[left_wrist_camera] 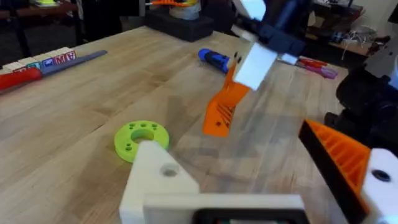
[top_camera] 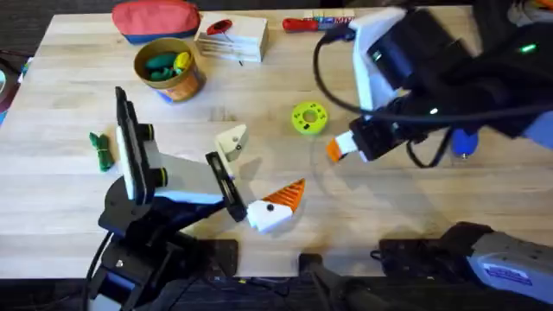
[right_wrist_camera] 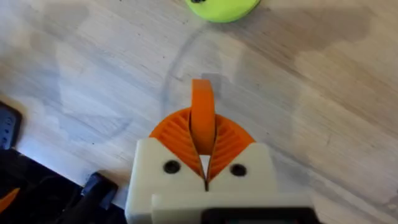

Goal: Pick up the gripper from the table and insert it into the empty holder that is missing its gripper. Then pick up a screw, insert it into the mounting hole, and use the screwdriver to tighten it. Finally, clean up the table by picking up the vegetable and placing it into the bucket.

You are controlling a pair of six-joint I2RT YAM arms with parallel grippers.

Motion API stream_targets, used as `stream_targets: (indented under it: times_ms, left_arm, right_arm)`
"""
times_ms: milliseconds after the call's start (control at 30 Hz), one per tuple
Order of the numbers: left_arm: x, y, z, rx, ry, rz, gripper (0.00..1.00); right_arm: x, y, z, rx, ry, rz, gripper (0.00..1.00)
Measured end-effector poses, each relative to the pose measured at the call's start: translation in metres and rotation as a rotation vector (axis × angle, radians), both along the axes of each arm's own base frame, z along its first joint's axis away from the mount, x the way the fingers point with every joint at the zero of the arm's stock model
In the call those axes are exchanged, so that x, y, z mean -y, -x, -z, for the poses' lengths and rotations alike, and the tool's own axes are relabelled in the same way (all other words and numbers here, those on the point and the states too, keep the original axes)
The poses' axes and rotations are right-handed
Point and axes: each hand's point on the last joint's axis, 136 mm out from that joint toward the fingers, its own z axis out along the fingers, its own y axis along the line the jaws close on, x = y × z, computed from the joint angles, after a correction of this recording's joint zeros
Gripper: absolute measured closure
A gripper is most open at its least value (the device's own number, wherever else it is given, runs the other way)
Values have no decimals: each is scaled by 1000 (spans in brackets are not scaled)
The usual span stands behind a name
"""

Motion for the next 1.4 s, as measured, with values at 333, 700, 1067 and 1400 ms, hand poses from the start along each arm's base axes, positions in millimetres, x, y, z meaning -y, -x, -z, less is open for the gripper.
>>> stream_targets:
  times_ms: [333, 700, 1067, 1400]
  left_arm:
    - [0, 0, 0, 0, 0, 2, 24]
    - [0, 0, 0, 0, 0, 3, 24]
    - [0, 0, 0, 0, 0, 3, 24]
    - [-1, -2, 0, 1, -1, -15, 24]
  right_arm:
    - [-4, -34, -88, 262, -357, 133, 996]
    - [-63, -20, -51, -74, -927, 195, 996]
    - [-106, 10, -55, -375, -1053, 112, 997]
    - [-121, 7, -55, -475, -1113, 70, 997]
